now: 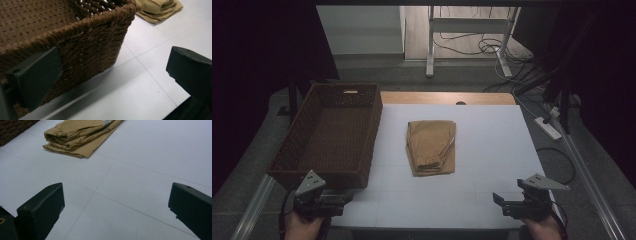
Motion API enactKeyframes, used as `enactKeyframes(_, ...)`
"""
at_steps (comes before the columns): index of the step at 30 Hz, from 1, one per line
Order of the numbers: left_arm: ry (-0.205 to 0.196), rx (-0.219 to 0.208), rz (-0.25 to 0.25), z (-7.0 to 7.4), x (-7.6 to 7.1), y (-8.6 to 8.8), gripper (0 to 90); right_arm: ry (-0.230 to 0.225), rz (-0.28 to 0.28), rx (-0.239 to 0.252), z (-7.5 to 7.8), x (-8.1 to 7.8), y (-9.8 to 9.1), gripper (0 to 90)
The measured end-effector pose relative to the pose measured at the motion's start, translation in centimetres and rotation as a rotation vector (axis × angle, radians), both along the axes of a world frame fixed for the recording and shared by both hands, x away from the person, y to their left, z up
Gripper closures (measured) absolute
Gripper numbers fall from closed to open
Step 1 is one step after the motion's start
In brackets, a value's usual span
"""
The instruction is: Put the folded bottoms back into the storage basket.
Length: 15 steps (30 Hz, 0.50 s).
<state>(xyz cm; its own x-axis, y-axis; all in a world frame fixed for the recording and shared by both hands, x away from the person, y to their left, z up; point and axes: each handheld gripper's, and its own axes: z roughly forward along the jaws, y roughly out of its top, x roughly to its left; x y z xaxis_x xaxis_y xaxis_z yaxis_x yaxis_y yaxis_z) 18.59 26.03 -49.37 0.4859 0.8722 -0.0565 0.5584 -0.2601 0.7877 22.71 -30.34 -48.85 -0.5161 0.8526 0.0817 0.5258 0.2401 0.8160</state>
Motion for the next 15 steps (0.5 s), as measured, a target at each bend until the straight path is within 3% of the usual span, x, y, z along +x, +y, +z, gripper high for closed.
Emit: enactKeyframes(15, 0.011, -0.005, -0.015, -0.03, 0.04, 0.05, 0.0, -0.003, 0.04, -0.017, 0.01, -0.07, 0.3, 1.4)
